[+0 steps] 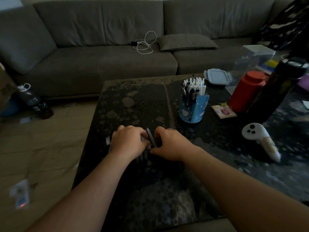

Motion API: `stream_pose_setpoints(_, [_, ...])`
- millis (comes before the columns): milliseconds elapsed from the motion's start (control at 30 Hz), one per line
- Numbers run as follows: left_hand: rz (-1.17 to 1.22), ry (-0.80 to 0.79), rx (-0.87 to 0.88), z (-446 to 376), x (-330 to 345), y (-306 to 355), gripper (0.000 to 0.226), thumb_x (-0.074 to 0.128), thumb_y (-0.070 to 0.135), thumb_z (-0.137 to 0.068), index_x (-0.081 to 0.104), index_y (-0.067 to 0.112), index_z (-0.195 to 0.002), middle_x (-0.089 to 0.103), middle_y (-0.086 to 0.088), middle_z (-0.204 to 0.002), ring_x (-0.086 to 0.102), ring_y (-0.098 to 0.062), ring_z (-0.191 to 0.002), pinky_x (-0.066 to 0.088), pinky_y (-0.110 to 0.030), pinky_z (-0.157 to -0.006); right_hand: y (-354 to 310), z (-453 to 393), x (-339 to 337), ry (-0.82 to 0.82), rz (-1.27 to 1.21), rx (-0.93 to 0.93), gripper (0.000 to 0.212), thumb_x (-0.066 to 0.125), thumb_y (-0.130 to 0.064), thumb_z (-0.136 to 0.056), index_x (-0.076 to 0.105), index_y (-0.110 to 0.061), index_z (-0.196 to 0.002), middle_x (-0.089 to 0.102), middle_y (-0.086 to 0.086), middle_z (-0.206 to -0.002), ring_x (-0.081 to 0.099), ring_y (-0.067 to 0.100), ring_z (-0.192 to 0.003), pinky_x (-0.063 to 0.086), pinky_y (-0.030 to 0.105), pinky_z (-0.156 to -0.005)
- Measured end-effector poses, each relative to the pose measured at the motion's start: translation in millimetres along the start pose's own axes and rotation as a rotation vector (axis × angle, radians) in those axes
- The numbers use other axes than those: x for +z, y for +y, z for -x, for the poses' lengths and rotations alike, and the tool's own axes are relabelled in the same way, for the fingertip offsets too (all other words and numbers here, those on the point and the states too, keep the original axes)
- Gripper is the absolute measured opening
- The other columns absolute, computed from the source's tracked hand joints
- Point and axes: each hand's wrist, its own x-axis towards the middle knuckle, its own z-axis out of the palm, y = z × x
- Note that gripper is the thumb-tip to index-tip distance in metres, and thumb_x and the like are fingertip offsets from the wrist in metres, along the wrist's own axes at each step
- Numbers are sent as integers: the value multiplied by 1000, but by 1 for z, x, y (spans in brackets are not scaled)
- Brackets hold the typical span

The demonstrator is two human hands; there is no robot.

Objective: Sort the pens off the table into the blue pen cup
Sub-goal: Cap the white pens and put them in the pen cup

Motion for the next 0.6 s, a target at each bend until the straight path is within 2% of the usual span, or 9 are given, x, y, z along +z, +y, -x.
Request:
stream_pose_setpoints(100, [-16,-16,9,0,1,0,36,67,64,-91,71,47,-122,65,8,-123,51,-25,-124,45,-43,-101,2,2,-3,50,-35,12,48,78,-55,-88,49,-33,-120,50,-4,-115,54,14,-101,45,29,-80])
stream_pose_setpoints(167, [-45,-35,25,0,4,1,40,67,70,-88,70,47,-120,65,9,-121,51,-25,-122,45,-44,-102,2,2,-2,44,-8,12,52,79,-45,-90,49,-32,-131,54,0,-126,56,17,-110,50,31,-89])
stream_pose_setpoints(233, [-74,-38,33,1,6,3,45,67,74,-85,69,46,-120,66,9,-119,52,-25,-120,44,-45,-101,2,1,-2,32,9,19,52,78,-32,-93,48,-30,-135,57,4,-133,56,18,-112,50,32,-92])
stream_pose_setpoints(333, [-105,-40,29,3,9,10,53,72,78,-77,65,45,-119,65,8,-121,51,-25,-122,40,-46,-104,3,1,-8,27,27,79,55,76,-22,-94,45,-27,-139,61,8,-130,61,21,-109,54,34,-86])
stream_pose_setpoints(467, [-78,-24,-4,4,10,12,67,79,79,-69,57,41,-121,64,8,-124,52,-25,-124,39,-48,-106,7,5,-14,3,72,151,62,79,-24,-91,40,-25,-139,62,6,-121,65,21,-103,61,36,-82])
stream_pose_setpoints(600, [-134,-21,-17,5,8,14,58,76,81,-70,67,42,-111,61,5,-123,50,-25,-124,42,-48,-105,15,6,-19,24,-20,199,55,78,-26,-92,41,-24,-133,56,0,-107,59,17,-92,56,33,-75])
